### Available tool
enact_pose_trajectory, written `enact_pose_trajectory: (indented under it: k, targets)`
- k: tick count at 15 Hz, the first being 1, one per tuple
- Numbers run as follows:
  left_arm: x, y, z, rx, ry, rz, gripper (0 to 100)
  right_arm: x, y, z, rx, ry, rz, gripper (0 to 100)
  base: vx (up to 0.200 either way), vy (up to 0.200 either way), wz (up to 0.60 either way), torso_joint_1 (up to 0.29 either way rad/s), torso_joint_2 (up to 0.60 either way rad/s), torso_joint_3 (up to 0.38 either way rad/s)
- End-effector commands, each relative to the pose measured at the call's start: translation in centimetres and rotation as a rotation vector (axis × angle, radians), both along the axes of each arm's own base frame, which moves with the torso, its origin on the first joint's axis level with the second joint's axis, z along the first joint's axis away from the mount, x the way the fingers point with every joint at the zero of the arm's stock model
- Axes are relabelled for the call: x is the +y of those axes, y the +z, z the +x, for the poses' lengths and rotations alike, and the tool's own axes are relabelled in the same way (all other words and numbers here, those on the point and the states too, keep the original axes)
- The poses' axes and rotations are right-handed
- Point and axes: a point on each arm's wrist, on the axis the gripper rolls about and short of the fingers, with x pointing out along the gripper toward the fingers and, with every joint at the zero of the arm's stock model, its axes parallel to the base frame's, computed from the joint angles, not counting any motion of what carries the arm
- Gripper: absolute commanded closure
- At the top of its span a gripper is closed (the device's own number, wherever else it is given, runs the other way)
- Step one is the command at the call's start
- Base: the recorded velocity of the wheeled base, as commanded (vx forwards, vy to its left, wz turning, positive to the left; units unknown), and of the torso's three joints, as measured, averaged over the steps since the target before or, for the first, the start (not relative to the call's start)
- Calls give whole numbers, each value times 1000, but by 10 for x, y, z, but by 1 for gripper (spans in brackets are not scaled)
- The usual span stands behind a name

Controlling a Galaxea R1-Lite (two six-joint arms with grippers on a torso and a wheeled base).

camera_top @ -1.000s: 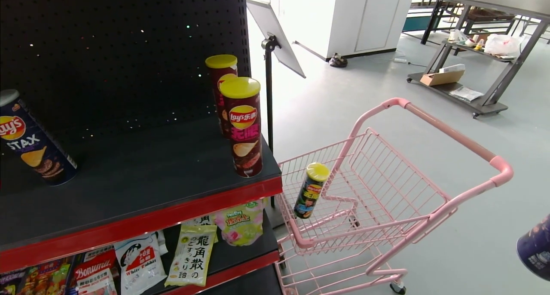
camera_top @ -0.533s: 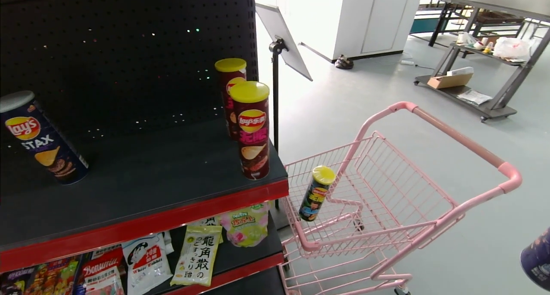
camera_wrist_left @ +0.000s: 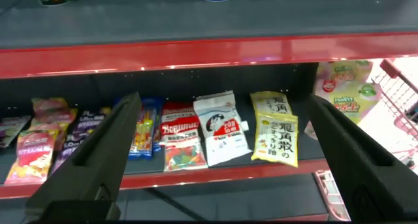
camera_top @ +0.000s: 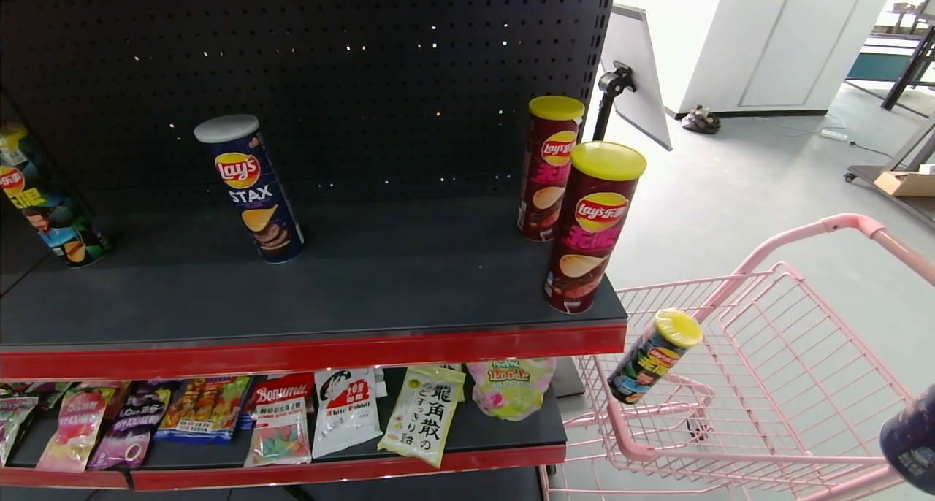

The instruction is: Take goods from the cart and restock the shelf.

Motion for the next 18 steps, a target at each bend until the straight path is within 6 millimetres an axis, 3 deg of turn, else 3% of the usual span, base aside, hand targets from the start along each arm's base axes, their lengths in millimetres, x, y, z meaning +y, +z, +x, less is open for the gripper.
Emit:
enact_pose_trajectory:
  k: [1,4,13,18]
  targets:
    - [0,0,0,1,0,2,0,-1,-8,-4,-13,-20,4,100,0,0,0,0,0,0]
    - [0,0,0,1,0,7,0,-1,-15,-7,-49,-1,59,100,0,0,0,0,0,0]
    - [0,0,0,1,0,3,0,0,-20,-17,-112,57,150,100,0,200,0,0,0,2]
    - [0,0,0,1,0,3,0,4,-18,-17,-94,256,189,100,0,200,0,3,2,1]
